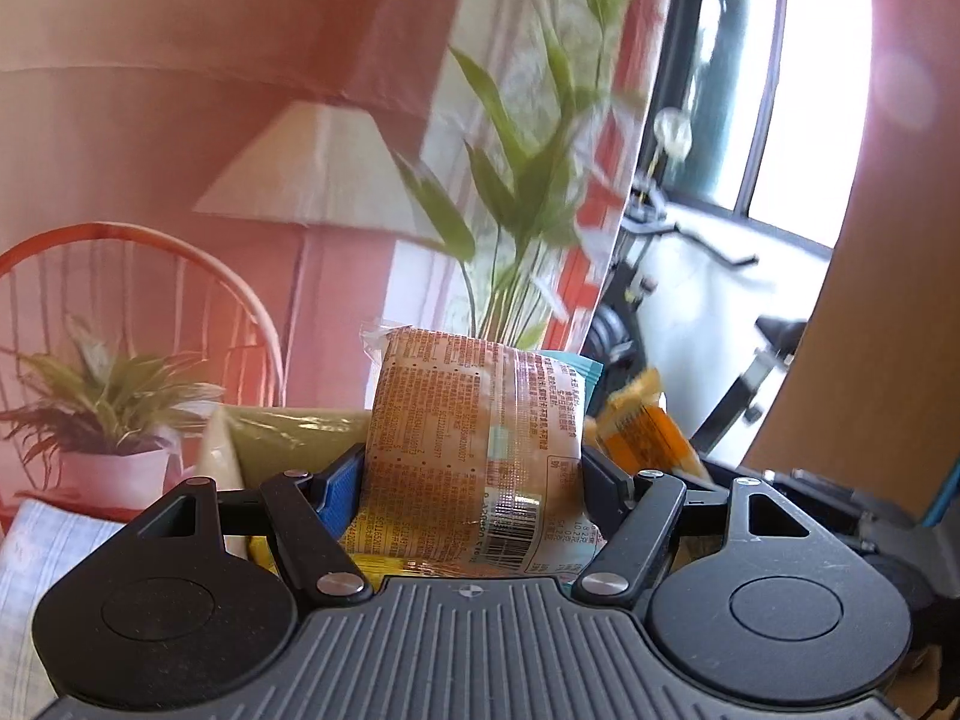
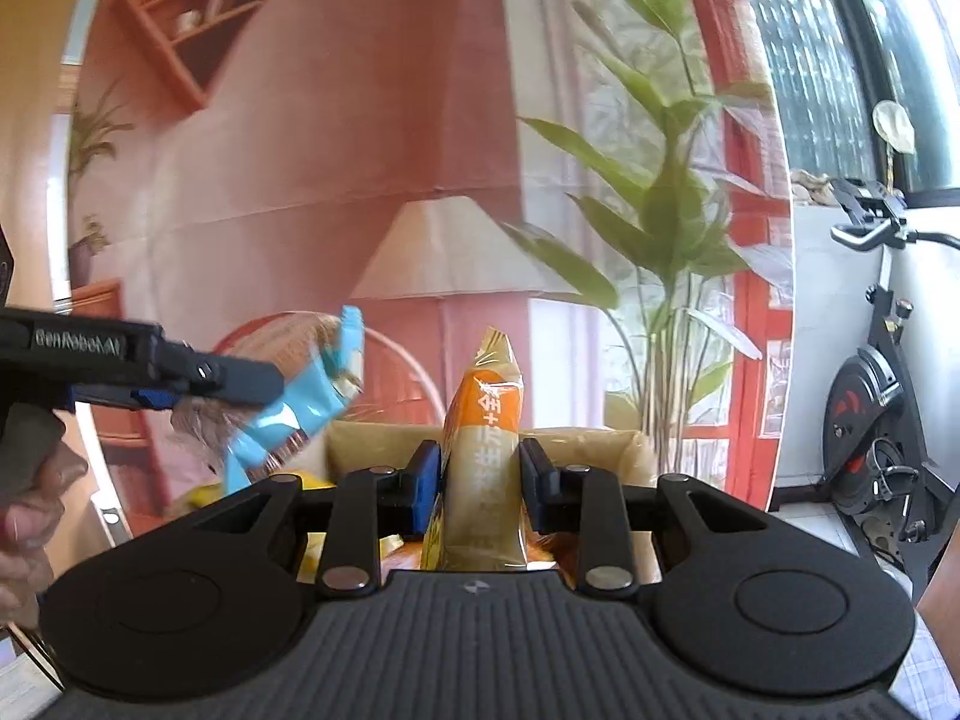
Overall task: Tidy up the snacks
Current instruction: 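Lower both held snacks into the box and open both grippers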
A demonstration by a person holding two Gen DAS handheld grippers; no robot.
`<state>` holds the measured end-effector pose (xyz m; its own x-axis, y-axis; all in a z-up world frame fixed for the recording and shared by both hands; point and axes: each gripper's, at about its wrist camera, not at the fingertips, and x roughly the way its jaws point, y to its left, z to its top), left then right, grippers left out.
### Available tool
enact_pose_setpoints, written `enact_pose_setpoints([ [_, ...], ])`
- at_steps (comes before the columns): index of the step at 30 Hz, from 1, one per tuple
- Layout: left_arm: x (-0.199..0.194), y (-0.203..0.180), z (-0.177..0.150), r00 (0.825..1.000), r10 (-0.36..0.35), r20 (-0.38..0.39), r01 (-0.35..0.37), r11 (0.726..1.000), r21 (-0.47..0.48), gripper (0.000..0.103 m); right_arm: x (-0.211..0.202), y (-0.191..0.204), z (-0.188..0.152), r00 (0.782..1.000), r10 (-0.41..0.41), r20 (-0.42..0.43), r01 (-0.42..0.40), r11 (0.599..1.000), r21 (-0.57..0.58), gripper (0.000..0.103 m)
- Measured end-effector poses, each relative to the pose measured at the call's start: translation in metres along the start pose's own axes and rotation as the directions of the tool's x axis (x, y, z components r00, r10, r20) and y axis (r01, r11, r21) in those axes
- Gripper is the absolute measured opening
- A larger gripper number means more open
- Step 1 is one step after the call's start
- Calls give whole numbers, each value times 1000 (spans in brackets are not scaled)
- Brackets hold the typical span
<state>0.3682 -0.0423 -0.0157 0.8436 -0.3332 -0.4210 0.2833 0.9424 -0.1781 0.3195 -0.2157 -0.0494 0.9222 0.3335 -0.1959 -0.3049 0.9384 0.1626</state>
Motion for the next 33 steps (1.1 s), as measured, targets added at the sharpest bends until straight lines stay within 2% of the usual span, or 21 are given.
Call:
enact_pose_setpoints([
  [8, 51, -6, 0, 991, 103, -82, -95, 991, 93, 75, 49, -18, -5, 995, -68, -70, 67, 998, -8, 30],
  [16, 68, 0, 3, 980, 126, -151, -111, 989, 101, 76, 70, -26, -12, 989, -102, -104, 103, 995, 5, 30],
  [18, 67, 0, 3, 982, 122, -142, -107, 988, 110, 77, 67, -26, -12, 990, -107, -93, 108, 994, 4, 33],
  [20, 63, -1, 4, 984, 127, -126, -110, 986, 128, 83, 62, -25, -12, 990, -114, -84, 115, 993, -1, 39],
  [22, 57, -1, 5, 984, 138, -113, -123, 983, 134, 84, 57, -25, -11, 991, -108, -78, 109, 994, 6, 39],
  [33, -14, 12, -1, 997, 46, -67, -41, 996, 75, 84, 1, -4, -18, 998, -48, -33, 50, 998, 49, 40],
])
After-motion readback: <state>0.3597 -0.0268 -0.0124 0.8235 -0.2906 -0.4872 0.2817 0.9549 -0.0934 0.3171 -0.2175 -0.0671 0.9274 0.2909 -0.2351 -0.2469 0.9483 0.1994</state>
